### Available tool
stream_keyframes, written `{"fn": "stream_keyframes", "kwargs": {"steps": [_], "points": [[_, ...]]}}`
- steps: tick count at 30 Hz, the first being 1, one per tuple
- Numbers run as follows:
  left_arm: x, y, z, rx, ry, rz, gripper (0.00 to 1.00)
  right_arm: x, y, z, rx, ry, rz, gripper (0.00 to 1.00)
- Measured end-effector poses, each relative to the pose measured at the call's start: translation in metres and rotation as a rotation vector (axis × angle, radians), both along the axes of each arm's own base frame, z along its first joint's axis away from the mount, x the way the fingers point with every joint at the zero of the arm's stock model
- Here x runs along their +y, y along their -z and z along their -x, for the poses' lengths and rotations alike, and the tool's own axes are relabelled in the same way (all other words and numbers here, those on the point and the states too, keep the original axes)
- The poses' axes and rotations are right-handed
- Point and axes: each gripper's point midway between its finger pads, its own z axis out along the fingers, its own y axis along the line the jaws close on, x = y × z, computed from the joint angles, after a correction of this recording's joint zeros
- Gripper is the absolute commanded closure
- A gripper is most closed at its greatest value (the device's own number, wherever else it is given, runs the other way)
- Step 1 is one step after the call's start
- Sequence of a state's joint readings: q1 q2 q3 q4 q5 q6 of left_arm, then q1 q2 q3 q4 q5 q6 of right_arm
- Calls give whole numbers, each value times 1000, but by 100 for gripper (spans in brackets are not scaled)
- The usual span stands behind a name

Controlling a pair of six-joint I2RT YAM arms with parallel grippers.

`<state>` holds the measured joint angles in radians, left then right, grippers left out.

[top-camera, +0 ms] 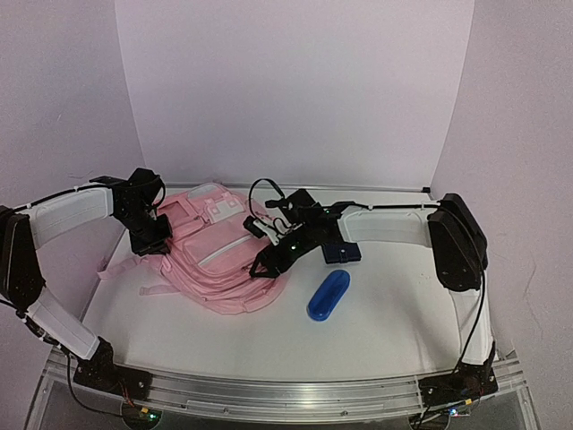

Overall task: Pack the student bag
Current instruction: Zip the student bag at the center of the board.

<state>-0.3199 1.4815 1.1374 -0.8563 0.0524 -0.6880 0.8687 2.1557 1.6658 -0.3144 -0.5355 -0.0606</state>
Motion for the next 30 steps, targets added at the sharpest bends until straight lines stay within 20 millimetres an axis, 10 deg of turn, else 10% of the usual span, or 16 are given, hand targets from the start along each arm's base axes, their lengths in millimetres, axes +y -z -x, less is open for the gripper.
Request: {"fn": "stream_keyframes", "kwargs": {"steps": [8, 22, 30], "points": [[0, -1, 0, -4, 10, 0, 98, 13, 7, -11, -1, 0, -3, 39], [-1, -1, 0, -6, 27, -2, 99, 18, 18, -10, -111, -56, 53, 87], [-1, -1, 0, -6, 34, -3, 99, 20, 21, -9, -193, -98, 76, 76]]}}
